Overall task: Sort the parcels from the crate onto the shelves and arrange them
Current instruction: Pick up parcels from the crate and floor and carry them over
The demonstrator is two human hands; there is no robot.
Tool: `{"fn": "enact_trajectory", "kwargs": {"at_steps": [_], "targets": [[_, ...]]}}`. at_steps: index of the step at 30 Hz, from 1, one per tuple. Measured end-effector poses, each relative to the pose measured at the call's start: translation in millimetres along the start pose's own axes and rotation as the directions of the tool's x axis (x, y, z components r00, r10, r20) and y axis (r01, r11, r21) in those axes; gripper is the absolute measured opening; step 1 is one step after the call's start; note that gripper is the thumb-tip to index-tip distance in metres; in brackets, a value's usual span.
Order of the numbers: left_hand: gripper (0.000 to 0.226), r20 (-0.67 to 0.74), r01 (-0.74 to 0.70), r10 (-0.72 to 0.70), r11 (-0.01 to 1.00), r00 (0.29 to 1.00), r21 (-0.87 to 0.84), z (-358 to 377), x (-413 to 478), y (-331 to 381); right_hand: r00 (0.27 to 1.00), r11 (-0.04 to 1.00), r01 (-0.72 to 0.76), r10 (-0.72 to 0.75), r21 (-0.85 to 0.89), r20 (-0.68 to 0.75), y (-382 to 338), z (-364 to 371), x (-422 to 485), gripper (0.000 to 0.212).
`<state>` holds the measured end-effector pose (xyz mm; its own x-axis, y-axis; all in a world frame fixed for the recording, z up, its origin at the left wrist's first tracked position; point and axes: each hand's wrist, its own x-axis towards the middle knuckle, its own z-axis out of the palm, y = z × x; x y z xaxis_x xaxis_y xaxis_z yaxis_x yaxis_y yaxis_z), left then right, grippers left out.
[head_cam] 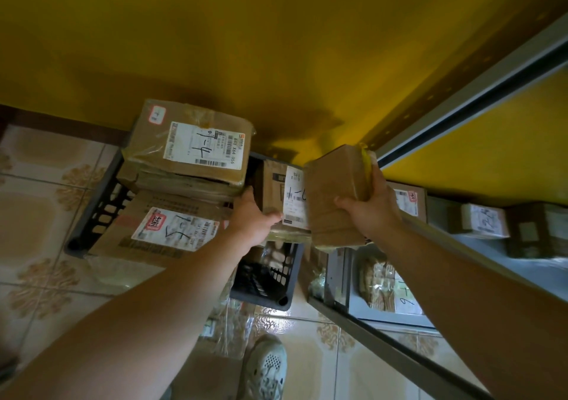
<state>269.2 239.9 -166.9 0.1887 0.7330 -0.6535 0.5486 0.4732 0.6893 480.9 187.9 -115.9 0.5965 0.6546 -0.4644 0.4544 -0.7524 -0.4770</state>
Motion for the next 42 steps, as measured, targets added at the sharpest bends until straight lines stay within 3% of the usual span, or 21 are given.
{"fn": "enact_trajectory", "kwargs": {"at_steps": [3, 6, 9, 14, 17, 20, 24, 26, 31, 42], "targets": [[0.078, 0.055, -0.069, 0.063, 0.991, 0.997, 0.111, 9.1, 0.1, -1.8, 1.000, 1.000, 0.007, -0.007, -0.004, 0.019, 3.1, 0.1, 0.0, 0.110], [0.078, 0.147, -0.112, 0.095, 0.987, 0.985, 0.116, 26.3, -7.0, -1.8, 0.994, 0.993, 0.038, -0.049, 0.113, 0.097, -0.8, 8.9, -7.8, 0.107], [0.079, 0.085, -0.075, 0.066, 0.990, 0.994, 0.116, 36.0, -4.5, -6.5, 0.993, 0.993, 0.091, -0.096, 0.069, 0.071, -5.7, 17.8, -13.1, 0.108], [0.077, 0.094, -0.017, -0.003, 0.977, 0.996, 0.210, 29.3, 5.9, -13.9, 0.999, 0.998, 0.013, -0.010, -0.068, 0.039, 4.8, 15.2, -9.4, 0.110], [0.081, 0.102, -0.026, 0.003, 0.975, 0.995, 0.221, 31.6, 11.3, -14.4, 0.998, 0.999, -0.036, 0.038, -0.039, 0.051, 16.2, 12.5, -7.6, 0.108], [0.076, 0.088, -0.017, 0.003, 0.987, 0.996, 0.159, 35.5, 11.8, -14.4, 0.997, 0.997, -0.059, 0.057, 0.039, 0.053, 19.0, 12.2, -10.3, 0.104], [0.035, -0.040, -0.067, 0.071, 0.992, 0.997, 0.106, 32.2, 4.0, -10.8, 0.998, 0.996, -0.055, 0.054, 0.067, 0.018, 11.6, 11.7, -13.1, 0.104], [0.026, -0.123, -0.068, 0.082, 0.992, 0.989, 0.110, 28.0, 1.1, -11.6, 0.999, 0.997, -0.049, 0.050, 0.051, -0.006, 7.1, 8.6, -14.3, 0.105], [0.026, -0.268, -0.034, 0.061, 0.994, 0.962, 0.105, 17.8, -17.3, -6.8, 0.999, 1.000, 0.001, -0.001, 0.000, -0.041, -7.4, -4.7, -26.9, 0.104], [0.017, -0.264, -0.029, -0.012, 0.988, 0.965, -0.152, -30.9, -107.6, 44.6, 0.991, 0.989, 0.132, -0.130, 0.065, -0.041, -75.2, -79.4, -94.9, 0.098]]}}
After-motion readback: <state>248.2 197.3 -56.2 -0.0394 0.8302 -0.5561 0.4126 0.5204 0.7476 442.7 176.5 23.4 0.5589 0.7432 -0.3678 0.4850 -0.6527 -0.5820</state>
